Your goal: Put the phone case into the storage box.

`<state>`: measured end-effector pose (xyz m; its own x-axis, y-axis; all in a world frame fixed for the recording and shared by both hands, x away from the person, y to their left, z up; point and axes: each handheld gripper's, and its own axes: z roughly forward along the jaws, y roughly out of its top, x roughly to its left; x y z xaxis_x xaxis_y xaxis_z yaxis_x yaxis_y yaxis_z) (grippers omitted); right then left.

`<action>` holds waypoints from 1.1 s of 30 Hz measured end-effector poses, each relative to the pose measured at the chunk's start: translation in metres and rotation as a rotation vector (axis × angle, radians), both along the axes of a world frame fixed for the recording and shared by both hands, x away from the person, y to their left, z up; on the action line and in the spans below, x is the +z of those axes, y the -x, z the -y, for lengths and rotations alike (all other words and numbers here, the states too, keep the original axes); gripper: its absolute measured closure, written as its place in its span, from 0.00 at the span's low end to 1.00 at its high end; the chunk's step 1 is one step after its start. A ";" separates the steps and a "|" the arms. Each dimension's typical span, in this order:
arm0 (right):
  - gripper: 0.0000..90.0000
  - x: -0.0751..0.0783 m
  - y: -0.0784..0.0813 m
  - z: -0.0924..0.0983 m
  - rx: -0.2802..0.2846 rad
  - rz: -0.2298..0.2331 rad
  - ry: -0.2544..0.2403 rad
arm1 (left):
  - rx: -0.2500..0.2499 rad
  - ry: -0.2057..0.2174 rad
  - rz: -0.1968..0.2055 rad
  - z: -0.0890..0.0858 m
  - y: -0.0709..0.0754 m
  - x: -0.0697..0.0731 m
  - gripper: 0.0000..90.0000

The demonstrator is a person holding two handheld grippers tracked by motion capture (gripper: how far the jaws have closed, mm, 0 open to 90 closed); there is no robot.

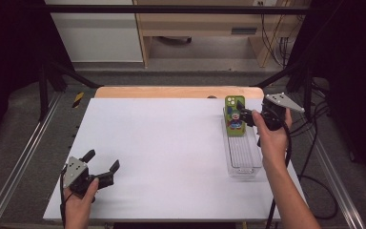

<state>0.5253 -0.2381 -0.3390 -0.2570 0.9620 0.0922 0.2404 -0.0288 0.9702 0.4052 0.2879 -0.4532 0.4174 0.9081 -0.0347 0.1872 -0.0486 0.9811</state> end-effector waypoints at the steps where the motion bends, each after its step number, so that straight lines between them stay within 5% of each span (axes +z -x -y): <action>1: 0.04 -0.001 0.002 0.001 0.000 0.005 0.001 | 0.001 0.001 0.000 0.000 0.000 0.000 0.01; 33: 0.05 -0.019 0.052 0.030 0.028 0.093 0.026 | -0.035 -0.025 0.004 -0.004 0.004 0.000 0.01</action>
